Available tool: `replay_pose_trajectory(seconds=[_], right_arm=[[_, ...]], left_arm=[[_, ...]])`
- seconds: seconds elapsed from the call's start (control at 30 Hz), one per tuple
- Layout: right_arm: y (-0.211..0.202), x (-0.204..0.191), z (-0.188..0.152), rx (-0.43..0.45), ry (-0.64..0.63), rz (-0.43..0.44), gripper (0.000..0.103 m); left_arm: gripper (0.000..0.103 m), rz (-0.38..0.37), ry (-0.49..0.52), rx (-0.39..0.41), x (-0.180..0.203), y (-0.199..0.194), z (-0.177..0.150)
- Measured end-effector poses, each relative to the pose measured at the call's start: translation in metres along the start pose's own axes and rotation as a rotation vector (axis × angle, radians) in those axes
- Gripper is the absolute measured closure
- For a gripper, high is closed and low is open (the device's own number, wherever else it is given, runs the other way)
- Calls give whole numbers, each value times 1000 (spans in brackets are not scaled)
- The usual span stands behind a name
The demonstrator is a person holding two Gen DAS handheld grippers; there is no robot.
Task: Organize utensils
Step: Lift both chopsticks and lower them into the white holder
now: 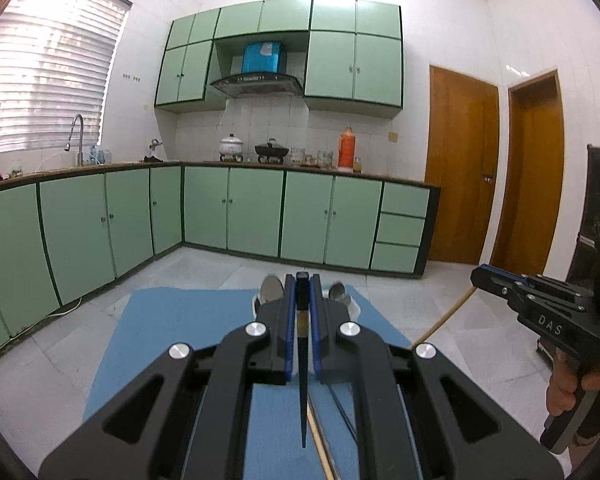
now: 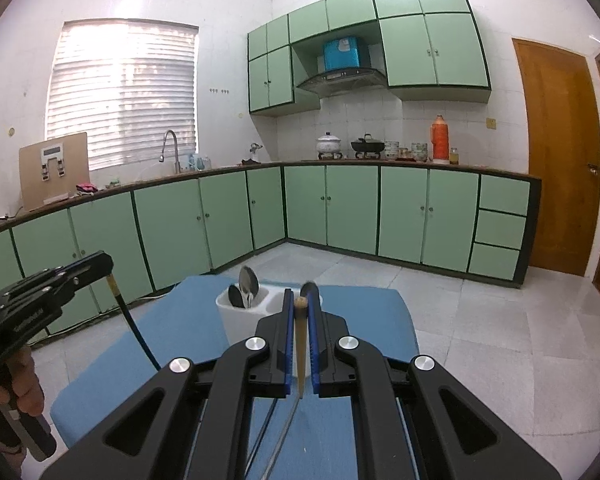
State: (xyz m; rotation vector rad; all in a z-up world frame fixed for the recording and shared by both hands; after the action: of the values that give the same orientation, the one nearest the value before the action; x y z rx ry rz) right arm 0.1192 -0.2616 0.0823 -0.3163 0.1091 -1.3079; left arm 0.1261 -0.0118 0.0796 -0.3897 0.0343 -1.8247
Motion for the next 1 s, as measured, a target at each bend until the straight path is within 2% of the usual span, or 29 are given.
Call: replay_pose_trajectory(seconds=[0.37, 0.63, 0.83, 1.0], right_arm=[[-8, 6, 65, 50, -35, 58, 96], [20, 13, 118, 25, -62, 65, 96], [65, 11, 122, -35, -79, 68, 96], [101, 8, 110, -88, -79, 75, 96]], left_arm=[[97, -9, -2, 146, 8, 8, 64], [97, -20, 13, 233, 28, 36, 103], [97, -32, 0, 251, 32, 78, 109], [97, -19, 18, 240, 29, 114, 96]])
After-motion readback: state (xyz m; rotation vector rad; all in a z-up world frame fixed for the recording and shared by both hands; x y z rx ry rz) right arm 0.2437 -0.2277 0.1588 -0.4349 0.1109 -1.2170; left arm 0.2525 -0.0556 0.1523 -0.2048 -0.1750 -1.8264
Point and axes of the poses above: each gripper's, at about its wrist camera, not at the fingertips, and y roughly the way its jaws point, x to its right, z to its top, the point moved 1 cm from there along y, roughly the way its jaws point, and after that the axes turned 10 degrees about -y, right-handed, at the moved point
